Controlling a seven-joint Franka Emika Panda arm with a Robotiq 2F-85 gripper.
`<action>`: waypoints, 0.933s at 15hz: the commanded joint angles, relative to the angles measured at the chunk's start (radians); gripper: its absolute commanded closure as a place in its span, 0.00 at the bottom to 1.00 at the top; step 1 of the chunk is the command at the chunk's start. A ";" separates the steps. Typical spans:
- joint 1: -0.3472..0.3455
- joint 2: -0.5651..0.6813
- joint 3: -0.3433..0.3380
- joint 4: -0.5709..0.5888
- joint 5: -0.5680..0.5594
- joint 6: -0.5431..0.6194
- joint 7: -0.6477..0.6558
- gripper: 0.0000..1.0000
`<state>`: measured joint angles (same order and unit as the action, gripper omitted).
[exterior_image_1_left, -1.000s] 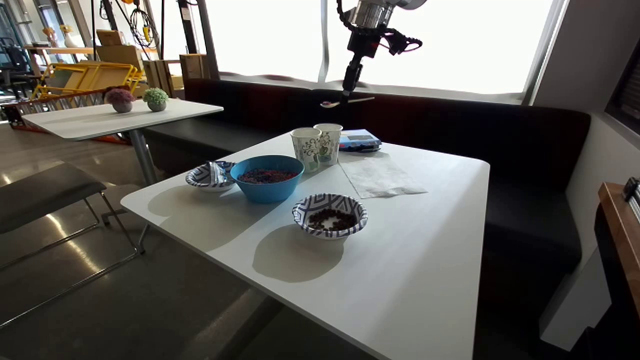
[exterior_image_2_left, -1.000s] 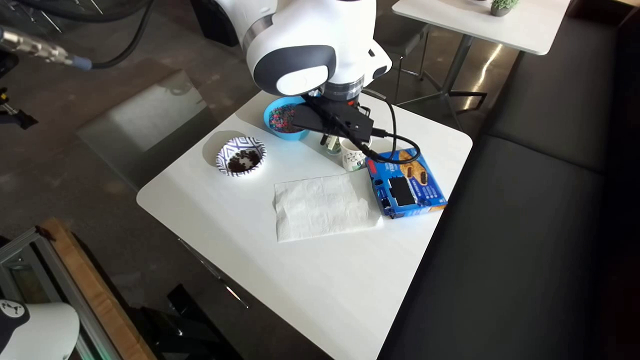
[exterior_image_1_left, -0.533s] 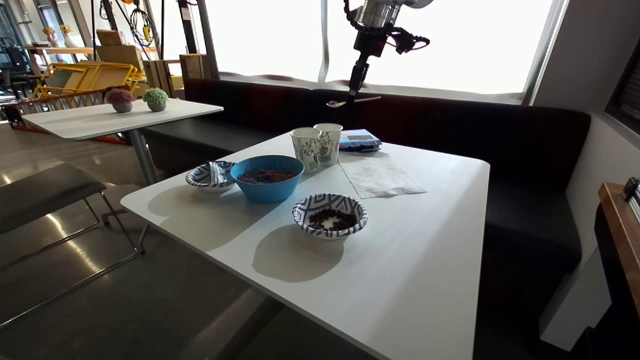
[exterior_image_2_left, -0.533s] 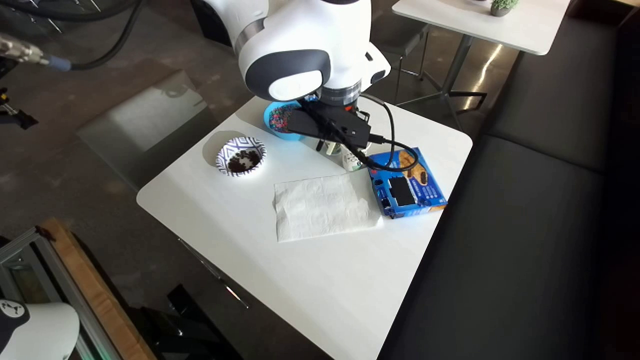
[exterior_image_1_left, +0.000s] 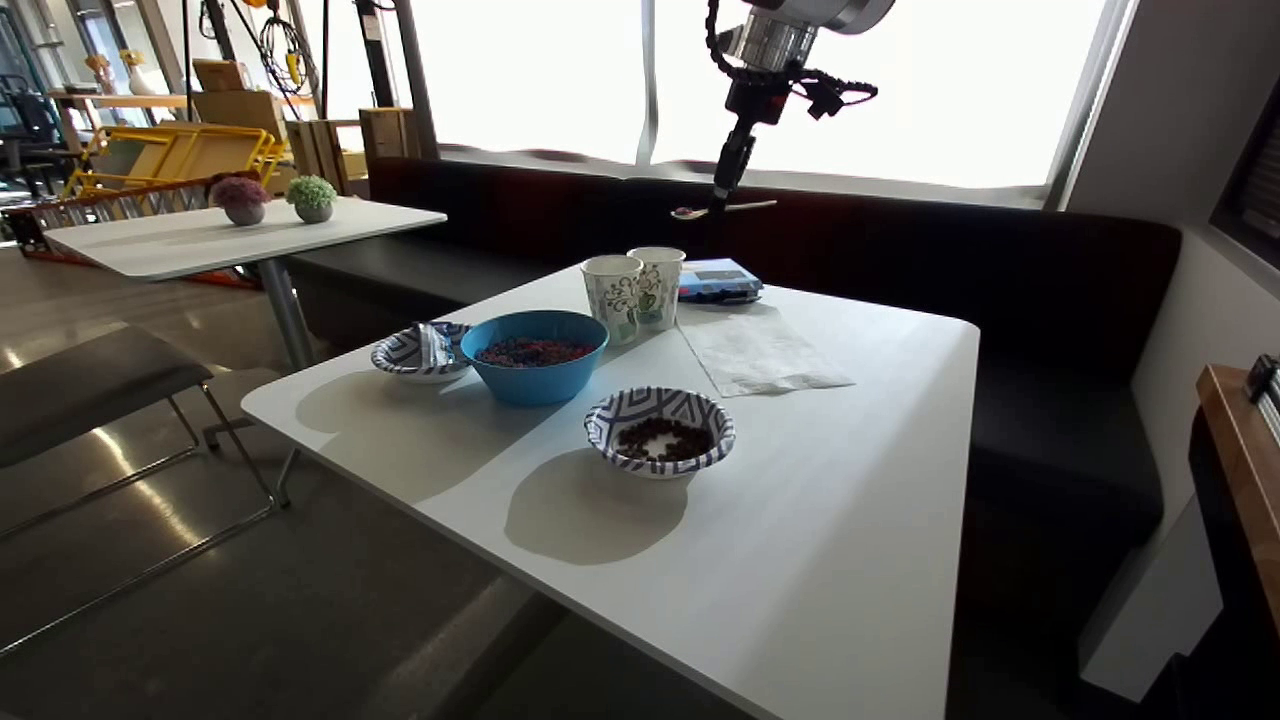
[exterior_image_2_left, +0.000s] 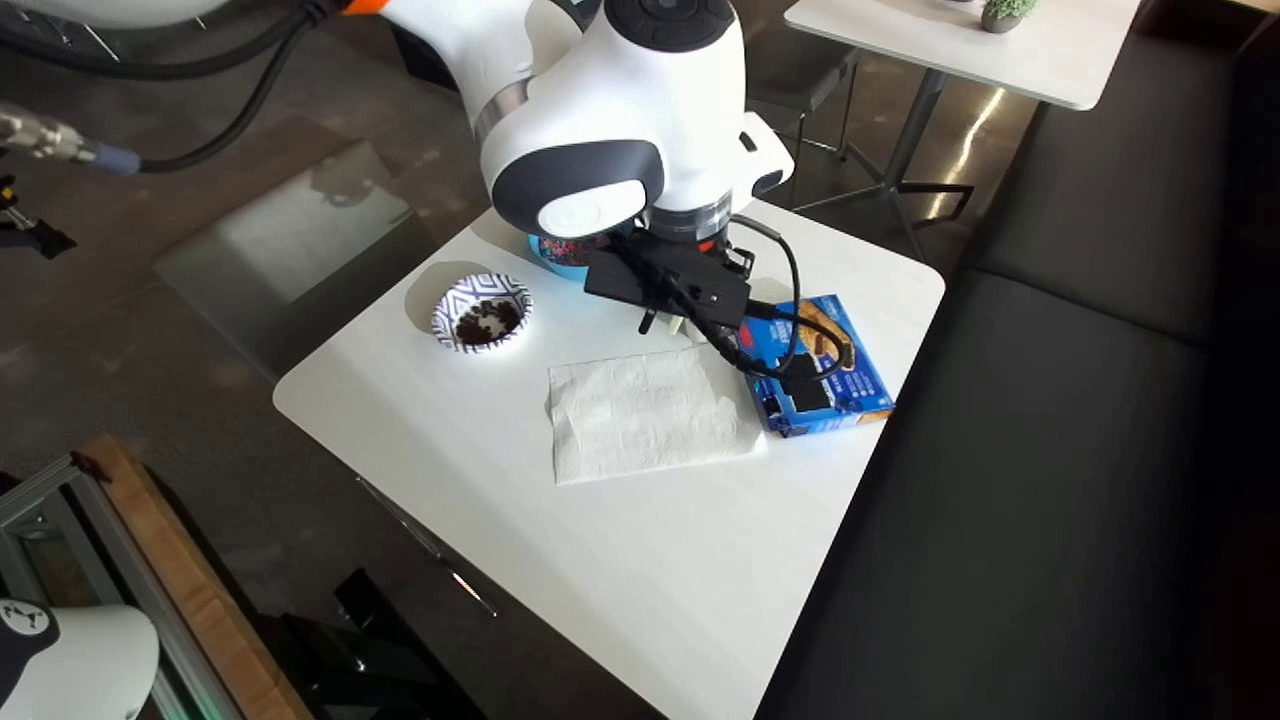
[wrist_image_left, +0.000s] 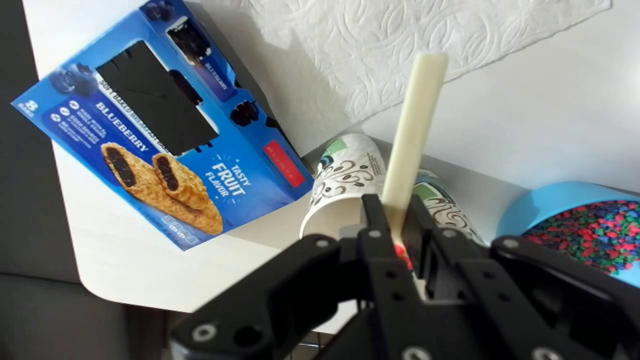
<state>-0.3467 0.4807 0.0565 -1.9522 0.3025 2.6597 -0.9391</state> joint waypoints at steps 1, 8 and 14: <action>-0.004 0.024 0.006 -0.001 -0.010 0.063 0.019 0.96; -0.001 0.086 0.007 0.039 -0.037 0.076 0.036 0.96; 0.012 0.131 -0.005 0.091 -0.085 0.065 0.064 0.96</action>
<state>-0.3469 0.5753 0.0601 -1.8990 0.2694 2.7200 -0.9214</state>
